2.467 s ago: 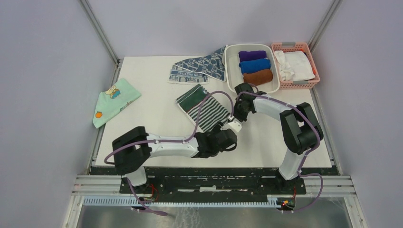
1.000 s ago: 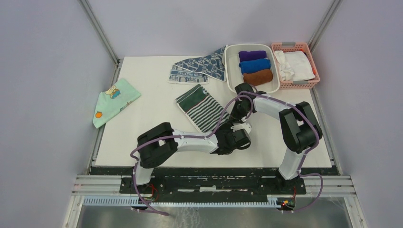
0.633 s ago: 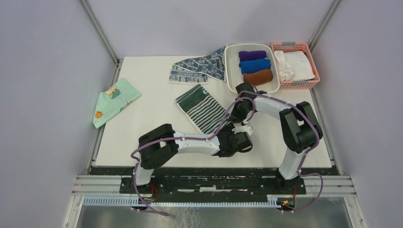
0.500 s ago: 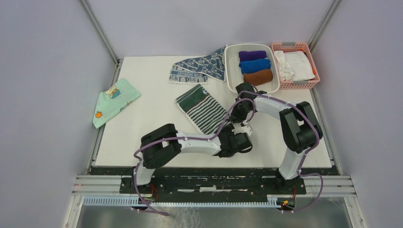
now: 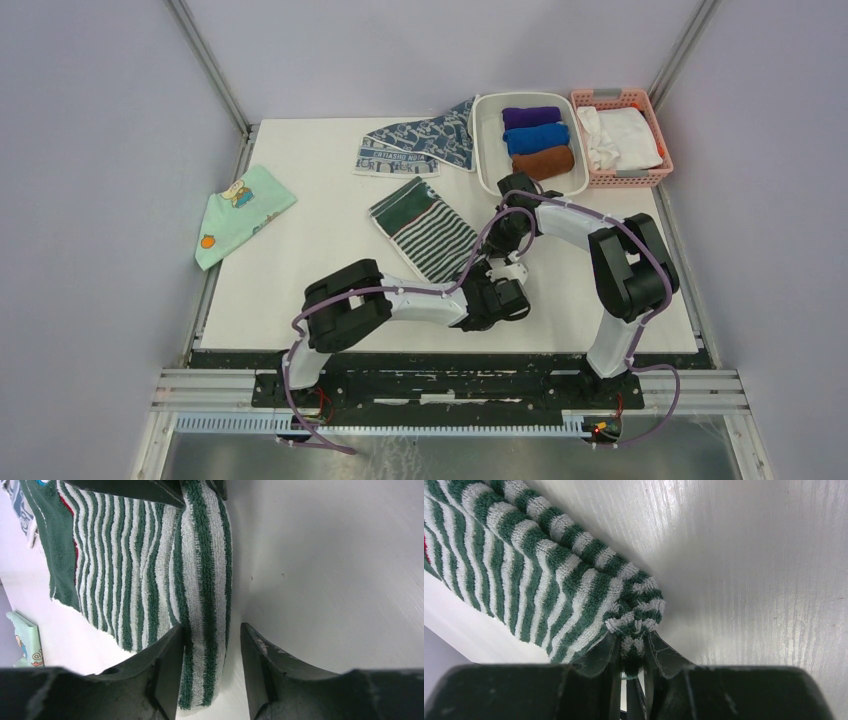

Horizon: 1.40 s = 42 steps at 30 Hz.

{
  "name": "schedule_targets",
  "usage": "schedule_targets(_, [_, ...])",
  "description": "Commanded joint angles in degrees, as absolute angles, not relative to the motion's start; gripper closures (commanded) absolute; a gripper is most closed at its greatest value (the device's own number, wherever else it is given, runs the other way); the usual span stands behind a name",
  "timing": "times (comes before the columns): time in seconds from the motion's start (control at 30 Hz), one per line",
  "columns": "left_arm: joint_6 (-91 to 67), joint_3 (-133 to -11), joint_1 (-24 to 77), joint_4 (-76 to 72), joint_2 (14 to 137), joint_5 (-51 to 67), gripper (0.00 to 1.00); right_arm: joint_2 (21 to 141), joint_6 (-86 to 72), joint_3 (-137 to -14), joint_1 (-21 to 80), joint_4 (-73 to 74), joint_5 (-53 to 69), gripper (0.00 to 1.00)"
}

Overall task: Roll the towels
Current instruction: Roll the towel at the center of the board.

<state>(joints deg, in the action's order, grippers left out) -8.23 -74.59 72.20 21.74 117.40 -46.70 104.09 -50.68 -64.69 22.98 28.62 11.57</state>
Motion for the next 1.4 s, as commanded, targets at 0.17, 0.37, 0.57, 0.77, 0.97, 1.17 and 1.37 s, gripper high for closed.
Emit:
schedule_targets(0.17, [-10.3, -69.7, 68.6, 19.8, 120.4, -40.4, 0.53, 104.1, -50.1, -65.2, 23.0, 27.2, 13.9, 0.86])
schedule_targets(0.37, [-10.7, -67.4, 66.6, 18.1, 119.3, -36.7, 0.69, 103.9, -49.4, -65.4, 22.8, 26.4, 15.3, 0.82])
schedule_targets(0.57, [-12.4, -64.1, 64.4, 15.6, 112.7, -23.3, 0.92, 100.4, -48.4, -64.9, 21.0, 23.8, 17.7, 0.68])
schedule_targets(0.77, [-18.1, -60.1, 56.6, 11.8, 105.2, -0.1, 0.96, 94.5, -47.6, -62.8, 18.5, 20.6, 20.1, 0.47])
schedule_targets(0.97, [-24.2, -58.3, 46.7, 8.5, 104.0, 20.2, 0.96, 90.4, -47.4, -58.2, 17.6, 16.4, 21.3, 0.34])
schedule_targets(1.17, [-34.4, -56.0, 38.0, -1.4, 108.5, 40.2, 0.96, 89.8, -50.3, -50.7, 17.6, 7.8, 23.2, 0.31])
schedule_targets(1.37, [-39.2, -56.7, 34.6, -4.7, 112.7, 45.4, 0.96, 91.9, -54.4, -44.6, 17.6, -3.8, 25.2, 0.26])
